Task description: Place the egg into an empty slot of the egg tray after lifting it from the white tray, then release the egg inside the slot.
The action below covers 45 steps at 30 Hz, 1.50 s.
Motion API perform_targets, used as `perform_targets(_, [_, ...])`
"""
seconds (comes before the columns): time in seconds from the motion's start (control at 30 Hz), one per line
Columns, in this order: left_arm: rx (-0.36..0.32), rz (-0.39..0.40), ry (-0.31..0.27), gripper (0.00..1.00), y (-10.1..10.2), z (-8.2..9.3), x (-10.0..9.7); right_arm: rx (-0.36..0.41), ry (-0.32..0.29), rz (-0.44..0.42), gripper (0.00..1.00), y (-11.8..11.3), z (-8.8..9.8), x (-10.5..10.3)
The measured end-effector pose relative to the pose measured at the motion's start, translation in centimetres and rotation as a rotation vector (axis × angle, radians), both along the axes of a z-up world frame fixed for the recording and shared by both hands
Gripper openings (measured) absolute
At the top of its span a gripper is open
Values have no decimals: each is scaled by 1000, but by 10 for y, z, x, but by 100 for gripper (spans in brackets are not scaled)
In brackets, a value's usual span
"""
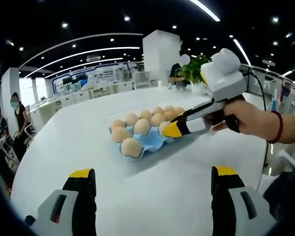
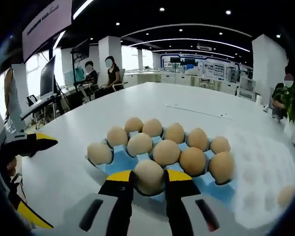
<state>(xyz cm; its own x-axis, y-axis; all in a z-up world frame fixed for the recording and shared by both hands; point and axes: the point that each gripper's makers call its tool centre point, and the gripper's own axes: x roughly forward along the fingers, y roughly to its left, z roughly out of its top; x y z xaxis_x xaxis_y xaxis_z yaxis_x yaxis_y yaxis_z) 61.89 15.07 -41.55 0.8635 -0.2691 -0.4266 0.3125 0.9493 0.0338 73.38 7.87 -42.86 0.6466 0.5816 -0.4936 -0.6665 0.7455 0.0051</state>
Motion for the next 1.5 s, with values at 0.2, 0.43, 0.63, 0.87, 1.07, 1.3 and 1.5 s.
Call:
perform_targets(0.2, [9, 5, -1, 99, 2, 0, -3, 29, 8, -11, 25, -4, -1, -4])
perform_targets(0.43, [4, 14, -1, 99, 3, -2, -4, 116, -19, -6, 25, -10, 5, -8])
perform_targets(0.63, [-5, 11, 0, 99, 0, -4, -3, 201, -76, 31, 25, -5, 21, -12])
perform_targets(0.87, [-10, 8, -10, 99, -1, -2, -2, 257, -83, 36, 25, 4, 28, -7])
perform_targets(1.07, [-31, 5, -30, 100, -2, 0, 1, 326, -83, 77, 25, 16, 33, -11])
perform_targets(1.3, [-16, -5, -34, 100, -6, -3, 6, 357, -59, 99, 25, 27, 28, -14])
perform_targets(1.5, [-14, -3, -39, 100, -11, -1, 5, 332, -53, 122, 25, 36, 19, -18])
